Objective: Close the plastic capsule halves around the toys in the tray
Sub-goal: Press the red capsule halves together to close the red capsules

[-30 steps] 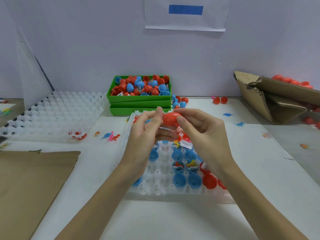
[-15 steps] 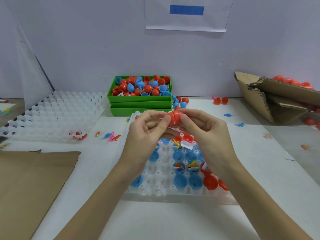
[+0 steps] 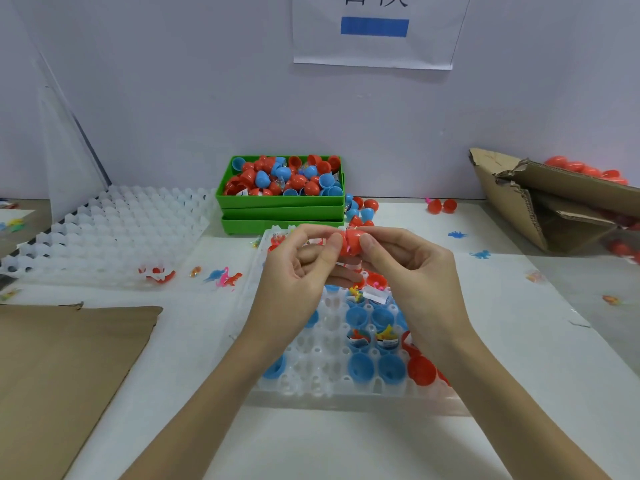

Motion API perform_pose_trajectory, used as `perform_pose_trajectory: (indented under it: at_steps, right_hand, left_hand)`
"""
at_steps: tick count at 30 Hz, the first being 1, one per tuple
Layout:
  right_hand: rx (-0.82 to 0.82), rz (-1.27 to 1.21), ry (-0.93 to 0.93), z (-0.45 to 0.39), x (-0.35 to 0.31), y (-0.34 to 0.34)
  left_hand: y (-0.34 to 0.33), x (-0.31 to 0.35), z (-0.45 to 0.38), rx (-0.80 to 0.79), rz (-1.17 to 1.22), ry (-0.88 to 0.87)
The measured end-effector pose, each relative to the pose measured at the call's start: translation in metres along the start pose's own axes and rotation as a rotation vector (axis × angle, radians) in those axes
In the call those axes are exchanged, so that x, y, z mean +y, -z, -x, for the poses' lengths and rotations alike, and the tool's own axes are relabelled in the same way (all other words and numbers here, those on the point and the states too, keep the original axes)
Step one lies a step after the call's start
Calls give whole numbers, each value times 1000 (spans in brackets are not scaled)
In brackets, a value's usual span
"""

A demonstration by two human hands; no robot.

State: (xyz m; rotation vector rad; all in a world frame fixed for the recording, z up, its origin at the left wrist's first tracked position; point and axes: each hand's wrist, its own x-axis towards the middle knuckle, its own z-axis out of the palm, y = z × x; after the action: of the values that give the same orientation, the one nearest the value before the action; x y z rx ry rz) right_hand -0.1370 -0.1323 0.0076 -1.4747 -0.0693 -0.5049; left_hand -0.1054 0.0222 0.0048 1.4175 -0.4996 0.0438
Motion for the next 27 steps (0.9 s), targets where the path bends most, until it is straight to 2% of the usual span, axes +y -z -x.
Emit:
perform_pose_trajectory:
  at_steps: [6,12,16,21,24,27]
  right_hand:
    - [-81,145,98,-2,-2,1]
    - [91,211,47,-16,-1,23]
    - [112,208,6,-18,2,27]
    - [95,294,-23,-21,7,30]
    - [96,344,-10,-22,9,31]
    - [79,384,11,-21,9,29]
  left_hand:
    - [4,-4,-4,58,-142,-63]
    - [24,-5,-55,359,-148,126]
    - [44,3,-129,453,-202,235]
    - [54,12,-165,300,-341,354]
    - [57,9,-147,221,-505,263]
    - [56,2,-110,51,-647,146]
